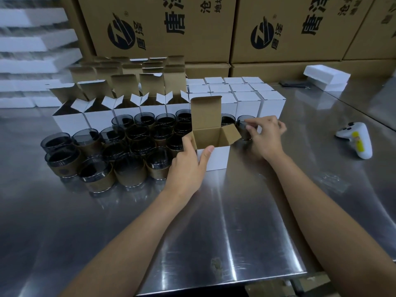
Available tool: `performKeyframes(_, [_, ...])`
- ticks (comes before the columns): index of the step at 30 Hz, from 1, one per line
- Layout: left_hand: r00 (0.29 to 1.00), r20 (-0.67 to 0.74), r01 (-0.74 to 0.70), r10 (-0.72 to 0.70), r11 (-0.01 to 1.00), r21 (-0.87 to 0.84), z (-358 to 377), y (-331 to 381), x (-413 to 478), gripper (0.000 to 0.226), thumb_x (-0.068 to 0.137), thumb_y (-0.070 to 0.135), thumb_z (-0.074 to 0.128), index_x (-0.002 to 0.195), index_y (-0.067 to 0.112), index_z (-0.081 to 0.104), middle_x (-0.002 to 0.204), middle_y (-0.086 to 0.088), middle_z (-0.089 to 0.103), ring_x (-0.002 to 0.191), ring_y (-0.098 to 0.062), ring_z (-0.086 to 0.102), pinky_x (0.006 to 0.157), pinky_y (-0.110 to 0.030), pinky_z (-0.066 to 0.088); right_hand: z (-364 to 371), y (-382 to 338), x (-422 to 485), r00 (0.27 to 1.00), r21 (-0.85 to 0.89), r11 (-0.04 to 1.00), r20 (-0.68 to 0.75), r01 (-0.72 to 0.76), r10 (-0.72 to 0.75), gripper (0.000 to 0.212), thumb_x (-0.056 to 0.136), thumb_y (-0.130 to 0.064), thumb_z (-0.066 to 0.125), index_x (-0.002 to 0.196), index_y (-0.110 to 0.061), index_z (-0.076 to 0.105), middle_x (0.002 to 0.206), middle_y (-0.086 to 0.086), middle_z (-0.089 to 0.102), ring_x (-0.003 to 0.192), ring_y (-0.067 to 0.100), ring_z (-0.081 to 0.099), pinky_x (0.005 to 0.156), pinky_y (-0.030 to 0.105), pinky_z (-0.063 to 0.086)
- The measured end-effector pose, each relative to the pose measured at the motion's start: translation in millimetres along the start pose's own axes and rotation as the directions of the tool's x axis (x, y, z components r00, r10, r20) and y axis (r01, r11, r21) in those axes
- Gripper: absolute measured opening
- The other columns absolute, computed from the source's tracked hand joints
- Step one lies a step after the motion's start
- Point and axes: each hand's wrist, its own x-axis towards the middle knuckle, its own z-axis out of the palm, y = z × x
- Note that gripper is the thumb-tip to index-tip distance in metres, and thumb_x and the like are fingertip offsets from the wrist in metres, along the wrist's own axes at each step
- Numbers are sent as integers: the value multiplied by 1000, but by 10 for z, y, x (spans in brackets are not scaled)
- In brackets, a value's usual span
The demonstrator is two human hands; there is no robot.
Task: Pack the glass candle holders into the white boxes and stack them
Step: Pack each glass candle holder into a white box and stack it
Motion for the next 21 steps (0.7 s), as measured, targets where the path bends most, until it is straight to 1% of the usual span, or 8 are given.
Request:
performKeyframes(3, [1000, 0, -4, 4, 1000, -6, 3, -8, -2, 61, 96, 57, 34, 140, 16, 22, 114, -17, 64, 103, -39, 61, 85, -48, 52, -136, 16, -19, 993, 83, 995, 97, 57, -65, 17, 89, -19, 68, 105, -22, 74, 89, -13, 63, 103, 13, 46, 102, 35, 26])
performKeyframes(6, [1000, 15, -10, 10, 1000, -17, 7, -16, -6, 61, 97, 57, 33, 142, 18, 20, 117, -16, 63, 105, -38, 60, 88, -48, 51, -208, 50, -53, 995, 296, 952, 35, 82, -97, 20, 92, -15, 64, 111, -15, 70, 104, -7, 63, 98, 15, 53, 99, 40, 42])
performKeyframes(8, [1000, 17, -19, 19, 1000, -22, 9, -19, -11, 60, 97, 57, 32, 142, 20, 19, 116, -15, 64, 104, -37, 61, 87, -48, 51, -207, 71, -65, 999, 348, 937, 42, -1, -14, 28, 96, -21, 60, 124, -18, 63, 128, -3, 54, 118, 14, 50, 105, 35, 38])
performKeyframes(9, [1000, 15, -24, 24, 999, -23, 11, -21, -13, 59, 97, 57, 32, 142, 20, 19, 114, -15, 64, 102, -37, 61, 86, -48, 52, -193, 75, -71, 995, 360, 931, 89, -66, 36, 36, 97, -26, 59, 132, -20, 57, 138, -3, 46, 128, 12, 44, 107, 33, 34])
performKeyframes(11, [1000, 12, -26, 26, 999, -23, 12, -27, -12, 58, 97, 57, 32, 141, 21, 20, 112, -15, 65, 100, -37, 62, 85, -48, 52, -146, 71, -74, 972, 370, 911, 211, -180, 107, 52, 94, -34, 62, 142, -23, 45, 147, -4, 37, 134, 11, 37, 109, 29, 30])
performKeyframes(15, [1000, 18, -19, 19, 1000, -15, 16, -32, -8, 60, 97, 57, 31, 142, 21, 18, 114, -15, 65, 102, -37, 62, 86, -47, 52, -64, 69, -58, 940, 329, 909, 304, -255, 154, 63, 88, -30, 71, 144, -18, 44, 136, -1, 53, 124, 15, 49, 104, 28, 40])
performKeyframes(19, [1000, 14, -23, 23, 1000, -18, 16, -30, -8, 60, 96, 57, 31, 141, 21, 19, 110, -15, 66, 99, -38, 62, 84, -48, 52, -103, 31, -38, 953, 425, 861, 230, -280, 197, 63, 87, -21, 72, 143, -8, 45, 123, 0, 61, 113, 11, 56, 81, 0, 40])
performKeyframes(21, [1000, 17, -18, 18, 1000, -14, 18, -31, -4, 59, 96, 58, 31, 141, 20, 20, 109, -16, 66, 99, -38, 62, 83, -48, 52, -185, -68, -12, 963, 557, 786, 161, -268, 215, 60, 89, -16, 70, 142, -5, 46, 118, -4, 62, 108, 3, 59, 81, 3, 42])
